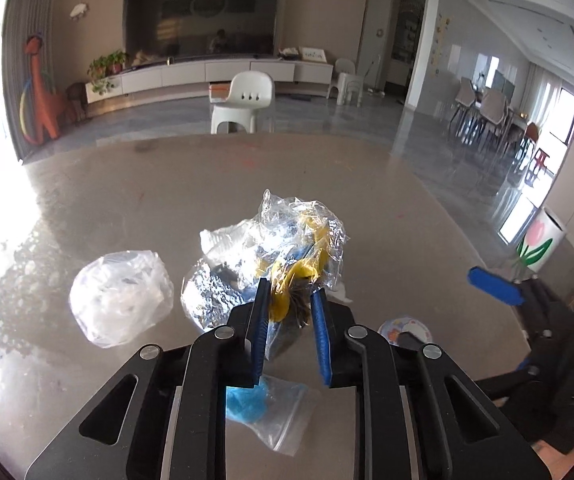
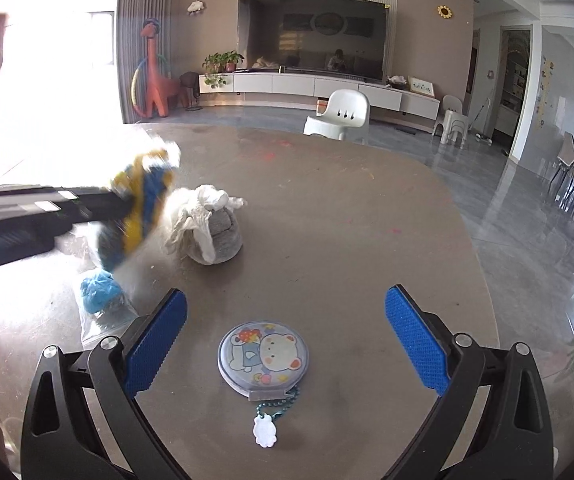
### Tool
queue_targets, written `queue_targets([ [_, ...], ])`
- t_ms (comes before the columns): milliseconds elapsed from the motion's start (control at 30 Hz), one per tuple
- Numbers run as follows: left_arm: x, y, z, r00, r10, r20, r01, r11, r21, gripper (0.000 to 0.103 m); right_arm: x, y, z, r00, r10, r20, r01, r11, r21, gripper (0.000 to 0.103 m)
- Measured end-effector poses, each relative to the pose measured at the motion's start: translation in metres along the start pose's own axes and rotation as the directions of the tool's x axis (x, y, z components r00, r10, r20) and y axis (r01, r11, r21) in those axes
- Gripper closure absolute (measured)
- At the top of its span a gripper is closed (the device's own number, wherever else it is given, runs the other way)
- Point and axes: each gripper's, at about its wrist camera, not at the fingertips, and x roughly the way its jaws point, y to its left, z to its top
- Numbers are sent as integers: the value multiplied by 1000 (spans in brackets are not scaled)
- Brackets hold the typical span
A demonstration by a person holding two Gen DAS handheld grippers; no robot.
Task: Collect trash
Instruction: 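Grasp the plastic bag of blue items with the left tool while the right tool grasps the cartoon mirror, then carry the plastic bag and cartoon mirror over the white bin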
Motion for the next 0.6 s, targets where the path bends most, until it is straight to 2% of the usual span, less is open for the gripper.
queue_targets([
  [200,-16,-1,3,1000,10,22,-11,1000,7,83,12,-2,1,998,19,-59,-18,1000,11,4],
  [300,-19,-6,4,1000,14,26,-15,1000,8,83,20,-5,0,992,36,-124,-33,999,29,5],
  [400,-21,-8,7,999,13,34,-13,1000,9,83,27,-5,-2,982,62,-178,-54,997,46,18],
  [467,-23,-9,7,999,14,37,-14,1000,14,83,34,1,-6,972,73,-224,-61,996,63,43],
  [600,-29,-7,8,999,14,49,-14,1000,10,83,28,0,-7,971,95,-220,-74,992,100,45],
])
